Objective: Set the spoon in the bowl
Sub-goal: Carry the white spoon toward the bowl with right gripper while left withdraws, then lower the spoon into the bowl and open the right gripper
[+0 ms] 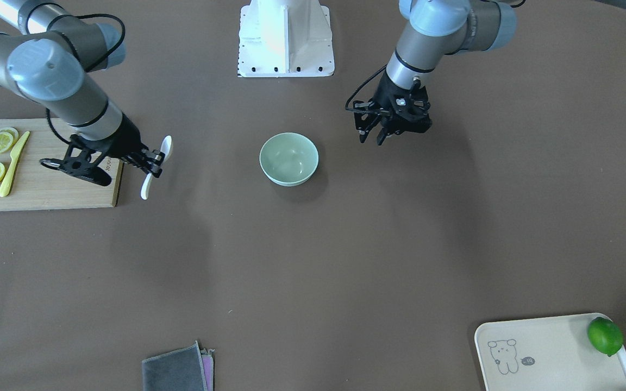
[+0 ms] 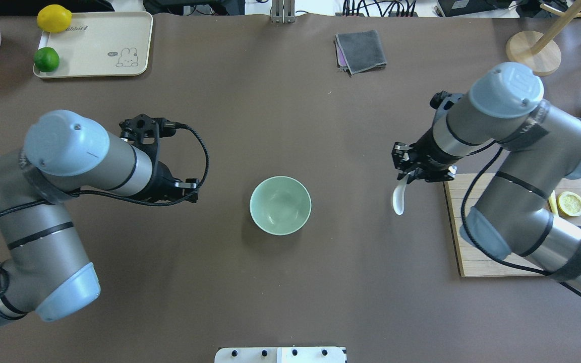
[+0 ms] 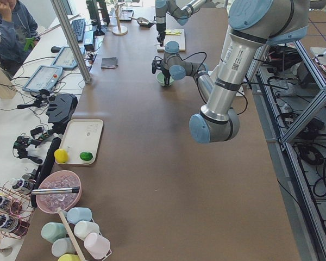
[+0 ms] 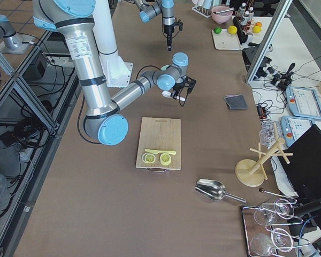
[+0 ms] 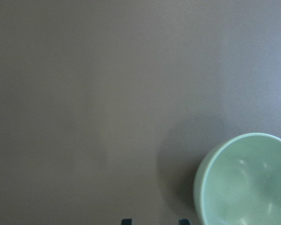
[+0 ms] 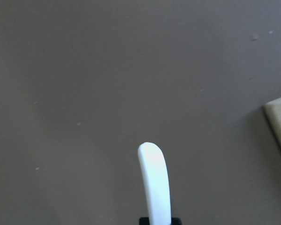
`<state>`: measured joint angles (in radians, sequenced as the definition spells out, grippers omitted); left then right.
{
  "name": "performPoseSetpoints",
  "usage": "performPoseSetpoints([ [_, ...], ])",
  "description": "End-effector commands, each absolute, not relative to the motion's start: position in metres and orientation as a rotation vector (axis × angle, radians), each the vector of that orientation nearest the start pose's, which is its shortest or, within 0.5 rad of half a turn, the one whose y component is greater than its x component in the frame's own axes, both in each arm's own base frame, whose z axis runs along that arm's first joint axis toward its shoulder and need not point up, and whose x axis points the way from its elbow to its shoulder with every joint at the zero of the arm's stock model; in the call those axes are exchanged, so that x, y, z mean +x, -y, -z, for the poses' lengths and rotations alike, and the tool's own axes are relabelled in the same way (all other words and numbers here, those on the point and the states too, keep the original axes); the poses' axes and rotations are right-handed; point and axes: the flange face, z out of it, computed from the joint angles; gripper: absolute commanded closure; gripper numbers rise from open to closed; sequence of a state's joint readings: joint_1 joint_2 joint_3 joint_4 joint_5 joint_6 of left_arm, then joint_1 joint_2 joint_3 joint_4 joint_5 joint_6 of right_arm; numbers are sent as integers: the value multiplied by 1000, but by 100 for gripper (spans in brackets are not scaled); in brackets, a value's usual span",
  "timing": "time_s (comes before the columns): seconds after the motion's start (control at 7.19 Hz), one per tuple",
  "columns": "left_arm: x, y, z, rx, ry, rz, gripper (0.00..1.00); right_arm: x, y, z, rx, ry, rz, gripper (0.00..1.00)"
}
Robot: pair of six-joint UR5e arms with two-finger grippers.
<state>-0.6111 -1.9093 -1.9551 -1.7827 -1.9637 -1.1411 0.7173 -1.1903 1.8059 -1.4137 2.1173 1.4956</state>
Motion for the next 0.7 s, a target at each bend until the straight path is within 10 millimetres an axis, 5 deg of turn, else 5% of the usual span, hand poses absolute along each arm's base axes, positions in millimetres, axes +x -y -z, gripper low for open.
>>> performPoseSetpoints([
  [0.0, 343, 428, -330, 176, -941, -127, 50, -487, 436, -227, -184, 910, -463, 100],
  [0.28, 316, 445, -358, 181, -929, -159, 50, -548, 448, -182, -182, 893, -529, 100],
  [0.56, 318, 449, -358, 178, -929, -159, 47, -559, 457, -197, -158, 861, -544, 100],
])
